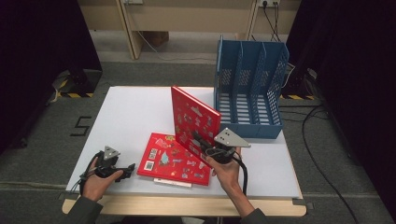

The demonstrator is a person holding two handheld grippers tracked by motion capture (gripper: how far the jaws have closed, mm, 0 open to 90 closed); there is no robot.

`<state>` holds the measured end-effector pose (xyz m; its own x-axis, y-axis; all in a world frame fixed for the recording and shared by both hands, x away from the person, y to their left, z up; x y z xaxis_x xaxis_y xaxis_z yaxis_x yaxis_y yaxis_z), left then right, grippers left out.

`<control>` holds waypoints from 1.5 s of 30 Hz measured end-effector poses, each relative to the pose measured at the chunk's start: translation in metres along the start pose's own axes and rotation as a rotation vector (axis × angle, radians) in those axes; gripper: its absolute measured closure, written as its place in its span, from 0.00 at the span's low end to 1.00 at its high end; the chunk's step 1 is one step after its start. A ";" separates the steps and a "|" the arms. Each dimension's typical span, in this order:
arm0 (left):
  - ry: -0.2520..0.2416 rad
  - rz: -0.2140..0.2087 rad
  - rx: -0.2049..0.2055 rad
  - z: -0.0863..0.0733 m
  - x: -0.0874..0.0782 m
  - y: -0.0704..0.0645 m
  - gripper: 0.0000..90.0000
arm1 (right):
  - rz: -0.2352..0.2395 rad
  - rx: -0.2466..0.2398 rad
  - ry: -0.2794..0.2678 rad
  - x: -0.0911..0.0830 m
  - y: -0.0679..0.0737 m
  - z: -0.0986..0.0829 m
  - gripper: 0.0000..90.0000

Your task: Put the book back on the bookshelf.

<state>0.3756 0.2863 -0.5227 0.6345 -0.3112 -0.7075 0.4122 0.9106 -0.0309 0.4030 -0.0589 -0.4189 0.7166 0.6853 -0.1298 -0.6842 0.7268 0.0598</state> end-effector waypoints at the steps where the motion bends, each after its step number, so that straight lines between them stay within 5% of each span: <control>1: -0.001 0.002 -0.003 0.000 0.000 0.001 0.18 | -0.001 0.004 0.002 -0.002 0.000 0.001 0.88; 27: 0.009 0.000 -0.013 -0.002 0.001 0.003 0.17 | -0.120 0.007 -0.078 -0.077 -0.043 0.022 0.88; 38: 0.012 -0.011 -0.033 -0.002 0.002 0.005 0.17 | -0.242 0.022 -0.106 -0.115 -0.076 0.032 0.88; 45: 0.013 -0.009 -0.035 -0.002 0.002 0.005 0.16 | -0.352 0.006 -0.127 -0.123 -0.108 0.046 0.88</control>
Point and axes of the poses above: each handheld gripper's, and its own axes: x roughly forward along the jaws, z roughly out of its top, y roughly to its left, the point moved 4 cm from there along x, roughly forward along the jaws, and after that the axes turned 4 degrees about -z, right-handed, at the moved point
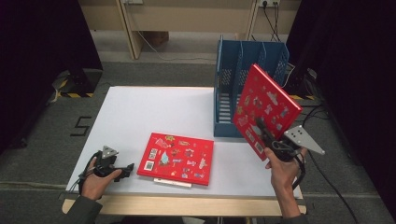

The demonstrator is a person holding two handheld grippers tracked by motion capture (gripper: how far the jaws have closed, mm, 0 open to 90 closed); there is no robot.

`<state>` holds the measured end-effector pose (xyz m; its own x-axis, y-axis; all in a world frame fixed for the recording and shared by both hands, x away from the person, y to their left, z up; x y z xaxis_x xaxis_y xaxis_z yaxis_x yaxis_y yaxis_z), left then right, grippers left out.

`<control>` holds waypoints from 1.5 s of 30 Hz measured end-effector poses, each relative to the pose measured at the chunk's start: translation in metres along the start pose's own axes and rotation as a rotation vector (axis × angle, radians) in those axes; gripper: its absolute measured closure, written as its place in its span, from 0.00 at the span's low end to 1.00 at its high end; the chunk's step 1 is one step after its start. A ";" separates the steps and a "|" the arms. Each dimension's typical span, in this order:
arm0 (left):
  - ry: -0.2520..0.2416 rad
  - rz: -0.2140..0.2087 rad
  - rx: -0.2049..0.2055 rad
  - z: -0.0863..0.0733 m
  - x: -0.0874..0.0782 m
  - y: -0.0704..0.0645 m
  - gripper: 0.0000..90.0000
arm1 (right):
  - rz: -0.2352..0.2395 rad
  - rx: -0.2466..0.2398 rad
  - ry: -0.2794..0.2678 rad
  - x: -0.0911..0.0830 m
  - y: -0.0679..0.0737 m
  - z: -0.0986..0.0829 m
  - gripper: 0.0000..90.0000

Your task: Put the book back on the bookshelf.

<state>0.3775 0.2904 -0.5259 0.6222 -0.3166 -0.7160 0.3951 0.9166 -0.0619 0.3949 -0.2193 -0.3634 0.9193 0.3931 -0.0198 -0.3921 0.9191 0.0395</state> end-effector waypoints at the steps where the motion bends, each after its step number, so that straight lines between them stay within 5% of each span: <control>1: 0.000 0.000 0.000 0.000 0.000 0.000 0.16 | -0.012 0.008 0.000 0.002 -0.004 0.002 0.88; 12: 0.003 0.002 0.001 0.000 0.000 0.000 0.16 | -0.107 -0.005 0.019 0.041 -0.030 0.015 0.88; 36: -0.004 0.009 0.009 0.000 0.000 -0.001 0.16 | -0.282 0.012 0.072 0.148 -0.049 0.008 0.88; 45: -0.005 0.013 0.011 0.000 0.000 -0.001 0.16 | -0.293 0.020 0.111 0.178 -0.045 -0.001 0.88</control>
Point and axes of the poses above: each handheld gripper's, and its own axes: x roughly forward along the jaws, z roughly out of its top, y roughly to its left, the point moved 4 cm from there along x, roughly forward along the jaws, and after that the axes turned 4 degrees about -z, right-handed, at the moved point
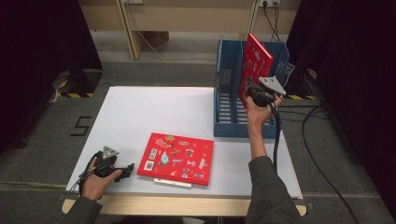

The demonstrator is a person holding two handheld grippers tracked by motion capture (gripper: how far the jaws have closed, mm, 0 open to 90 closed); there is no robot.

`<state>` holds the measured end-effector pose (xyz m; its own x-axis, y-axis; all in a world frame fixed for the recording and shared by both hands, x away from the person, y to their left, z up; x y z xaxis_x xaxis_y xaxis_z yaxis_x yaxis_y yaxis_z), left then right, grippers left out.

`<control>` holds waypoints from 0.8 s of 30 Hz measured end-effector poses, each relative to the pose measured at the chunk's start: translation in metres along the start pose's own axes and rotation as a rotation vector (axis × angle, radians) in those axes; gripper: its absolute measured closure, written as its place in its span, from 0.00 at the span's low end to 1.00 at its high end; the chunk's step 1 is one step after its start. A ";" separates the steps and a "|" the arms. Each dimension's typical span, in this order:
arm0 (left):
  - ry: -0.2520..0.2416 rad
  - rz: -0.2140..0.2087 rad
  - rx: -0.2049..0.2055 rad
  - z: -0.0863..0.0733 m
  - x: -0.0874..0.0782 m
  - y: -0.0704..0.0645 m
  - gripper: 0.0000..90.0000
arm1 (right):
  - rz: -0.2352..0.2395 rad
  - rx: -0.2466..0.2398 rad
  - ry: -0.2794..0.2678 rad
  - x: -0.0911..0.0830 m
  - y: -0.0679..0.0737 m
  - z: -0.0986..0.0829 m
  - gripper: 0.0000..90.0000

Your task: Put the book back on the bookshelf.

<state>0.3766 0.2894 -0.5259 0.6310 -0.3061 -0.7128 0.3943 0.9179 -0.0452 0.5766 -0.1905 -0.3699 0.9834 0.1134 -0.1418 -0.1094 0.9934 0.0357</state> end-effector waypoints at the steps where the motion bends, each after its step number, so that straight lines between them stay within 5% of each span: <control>1: 0.000 0.001 -0.001 0.000 0.000 0.000 0.16 | -0.007 -0.007 0.001 0.003 0.001 -0.001 0.88; 24: -0.005 0.007 -0.001 0.000 0.000 -0.001 0.17 | -0.037 -0.022 0.091 0.029 0.008 -0.019 0.86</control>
Point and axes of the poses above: each handheld gripper's, and its own axes: x roughly forward along the jaws, z roughly out of its top, y roughly to its left, the point moved 4 cm from there along x, roughly forward along the jaws, and after that the axes turned 4 degrees about -z, right-handed, at the moved point
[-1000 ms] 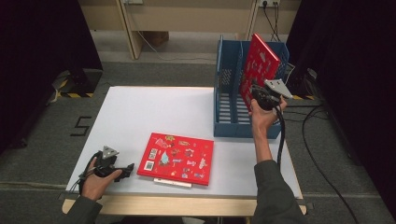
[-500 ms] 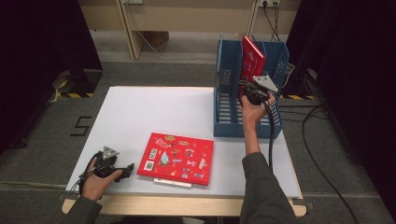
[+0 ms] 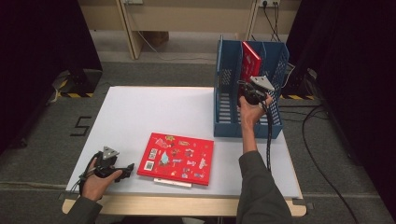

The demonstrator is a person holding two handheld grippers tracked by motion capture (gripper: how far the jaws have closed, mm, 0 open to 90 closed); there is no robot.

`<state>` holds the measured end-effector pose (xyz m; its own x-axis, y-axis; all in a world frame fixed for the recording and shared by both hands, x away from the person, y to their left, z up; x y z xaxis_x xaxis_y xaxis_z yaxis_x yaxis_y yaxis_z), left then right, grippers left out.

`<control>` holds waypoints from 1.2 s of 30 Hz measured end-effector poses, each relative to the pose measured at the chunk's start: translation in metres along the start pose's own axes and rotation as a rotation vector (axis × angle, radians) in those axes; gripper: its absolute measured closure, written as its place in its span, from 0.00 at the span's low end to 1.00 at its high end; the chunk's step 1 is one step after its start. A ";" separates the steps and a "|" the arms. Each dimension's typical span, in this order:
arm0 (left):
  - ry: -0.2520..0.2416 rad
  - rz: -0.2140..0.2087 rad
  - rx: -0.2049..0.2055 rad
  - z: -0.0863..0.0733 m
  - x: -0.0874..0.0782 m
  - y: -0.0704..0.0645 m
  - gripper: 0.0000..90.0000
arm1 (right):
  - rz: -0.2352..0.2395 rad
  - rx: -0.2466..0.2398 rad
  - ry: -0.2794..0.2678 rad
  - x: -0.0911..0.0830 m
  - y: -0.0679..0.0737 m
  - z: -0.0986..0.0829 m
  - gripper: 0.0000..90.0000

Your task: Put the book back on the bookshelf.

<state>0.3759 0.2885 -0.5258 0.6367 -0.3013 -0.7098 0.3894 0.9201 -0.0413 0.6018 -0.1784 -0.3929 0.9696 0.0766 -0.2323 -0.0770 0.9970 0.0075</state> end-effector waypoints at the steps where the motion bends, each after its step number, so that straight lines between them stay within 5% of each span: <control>1: 0.000 0.000 0.000 0.000 0.000 0.000 0.17 | 0.000 -0.006 -0.002 0.000 0.001 0.001 0.85; 3: 0.001 0.000 0.000 0.000 0.000 0.000 0.17 | 0.003 -0.024 0.037 0.001 0.002 0.001 0.85; 12: -0.001 0.001 -0.001 0.000 0.000 0.000 0.17 | 0.026 -0.067 0.052 -0.005 0.007 0.001 0.81; 24: 0.000 0.000 -0.005 0.000 0.000 0.000 0.17 | 0.109 -0.037 0.078 -0.023 0.008 -0.010 0.70; 36: 0.003 0.000 -0.006 0.000 0.000 0.000 0.17 | 0.197 -0.028 0.106 -0.049 0.002 -0.024 0.71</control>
<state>0.3754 0.2887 -0.5259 0.6350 -0.3002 -0.7118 0.3855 0.9216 -0.0448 0.5482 -0.1809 -0.4050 0.9055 0.2673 -0.3296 -0.2709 0.9619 0.0358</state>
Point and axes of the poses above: each handheld gripper's, and its own axes: x roughly forward along the jaws, z roughly out of its top, y roughly to its left, the point moved 4 cm from there along x, roughly forward along the jaws, and after that the axes turned 4 degrees about -z, right-handed, at the moved point
